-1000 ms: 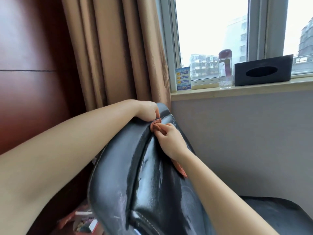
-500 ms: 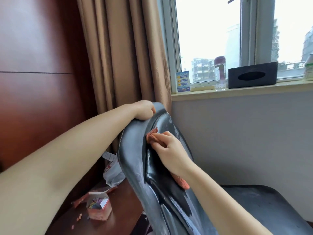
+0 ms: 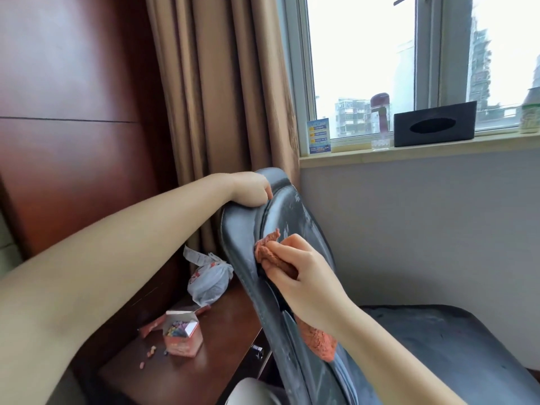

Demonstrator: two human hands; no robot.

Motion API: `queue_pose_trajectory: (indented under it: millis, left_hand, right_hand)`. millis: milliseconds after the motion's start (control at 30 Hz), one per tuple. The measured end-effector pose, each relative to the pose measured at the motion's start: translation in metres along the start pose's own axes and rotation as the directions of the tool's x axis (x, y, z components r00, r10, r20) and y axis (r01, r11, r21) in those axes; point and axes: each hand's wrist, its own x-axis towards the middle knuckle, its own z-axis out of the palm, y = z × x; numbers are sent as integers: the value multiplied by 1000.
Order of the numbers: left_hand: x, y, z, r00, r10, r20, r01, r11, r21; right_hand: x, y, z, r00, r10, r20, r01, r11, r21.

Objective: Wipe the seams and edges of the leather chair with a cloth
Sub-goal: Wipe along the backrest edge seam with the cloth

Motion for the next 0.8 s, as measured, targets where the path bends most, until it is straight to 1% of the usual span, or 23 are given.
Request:
queue_pose_trajectory:
  millis: [100, 167, 300, 367, 467, 600, 700, 800]
  left_hand:
    - [-19, 6, 6, 1000, 9, -23, -7, 997, 74]
    - [-30, 7, 10, 999, -1, -47, 4, 998, 57]
    - [-54, 6, 16, 991, -22, -130, 6, 992, -125]
    - [-64, 6, 23, 972, -58, -226, 7, 975, -220]
    - [-68, 2, 32, 914, -139, -380, -18, 924, -382]
    - [-54, -5, 33, 898, -158, -411, -15, 921, -389]
    - [-45, -12, 35, 880, -178, -441, -26, 908, -418]
    - [-37, -18, 37, 848, -168, -502, -65, 908, -414]
  right_hand:
    - [-4, 0, 2, 999, -20, -31, 20, 1000, -23]
    - [-3, 0, 2, 998, -32, -45, 28, 997, -77]
    - [1, 0, 2, 998, -45, -47, 39, 993, -113]
    - [4, 1, 2, 998, -55, -30, 50, 988, -145]
    - [11, 2, 4, 997, -72, 12, 73, 975, -212]
    - [18, 15, 7, 993, -114, 38, 120, 960, -252]
    - [13, 27, 16, 974, -224, -20, 211, 939, -274]
    - [15, 31, 26, 939, -314, -139, 250, 903, -350]
